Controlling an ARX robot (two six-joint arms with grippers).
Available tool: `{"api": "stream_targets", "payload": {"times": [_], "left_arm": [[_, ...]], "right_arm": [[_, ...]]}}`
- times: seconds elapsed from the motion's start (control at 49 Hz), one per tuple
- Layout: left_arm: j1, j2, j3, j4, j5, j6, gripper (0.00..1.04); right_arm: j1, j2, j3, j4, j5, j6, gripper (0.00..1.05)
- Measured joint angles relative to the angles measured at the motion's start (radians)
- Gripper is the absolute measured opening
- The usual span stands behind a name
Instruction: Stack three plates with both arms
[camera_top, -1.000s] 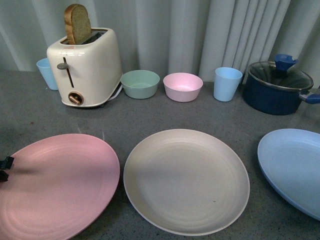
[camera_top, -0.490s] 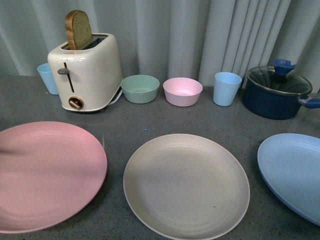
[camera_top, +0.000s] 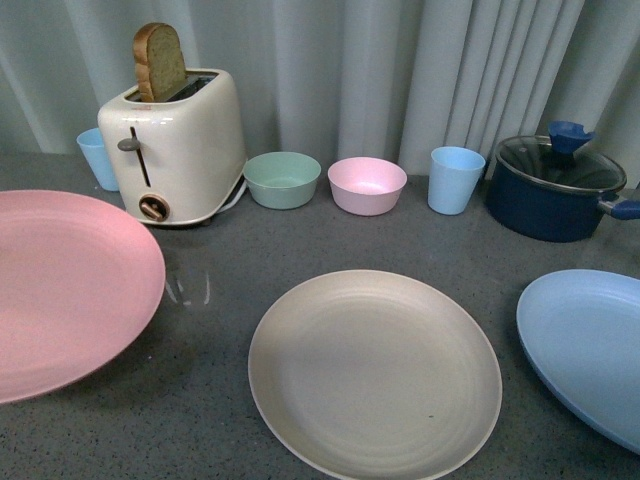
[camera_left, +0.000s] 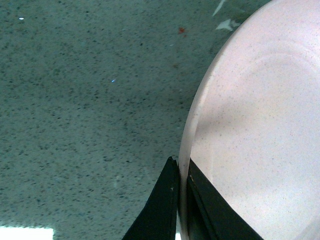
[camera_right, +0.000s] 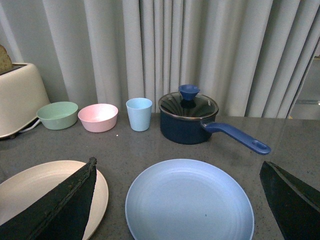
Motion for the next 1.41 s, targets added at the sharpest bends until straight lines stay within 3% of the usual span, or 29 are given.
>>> {"api": "stream_targets", "payload": {"times": [0.327, 0.551, 0.796, 1.0, 1.184, 1.408], "left_arm": [[-0.054, -0.051, 0.009, -0.043, 0.104, -0.112, 0.04], [-0.216, -0.114, -0.014, -0.032, 0.132, -0.212, 0.04], [-0.443, -0.101, -0.028, 0.027, 0.061, -0.31, 0.04], [-0.566, -0.061, -0.031, 0.072, 0.009, -0.373, 0.04], [-0.638, 0.0, -0.042, 0.126, -0.059, -0.42, 0.04], [-0.665, 0.054, -0.042, 0.146, -0.087, -0.449, 0.04]], "right_arm": [[0.0, 0.0, 0.0, 0.0, 0.0, 0.0, 0.97], [0.0, 0.0, 0.0, 0.0, 0.0, 0.0, 0.97], [0.0, 0.0, 0.0, 0.0, 0.0, 0.0, 0.97], [0.0, 0.0, 0.0, 0.0, 0.0, 0.0, 0.97], [0.0, 0.0, 0.0, 0.0, 0.0, 0.0, 0.97], [0.0, 0.0, 0.0, 0.0, 0.0, 0.0, 0.97]]}}
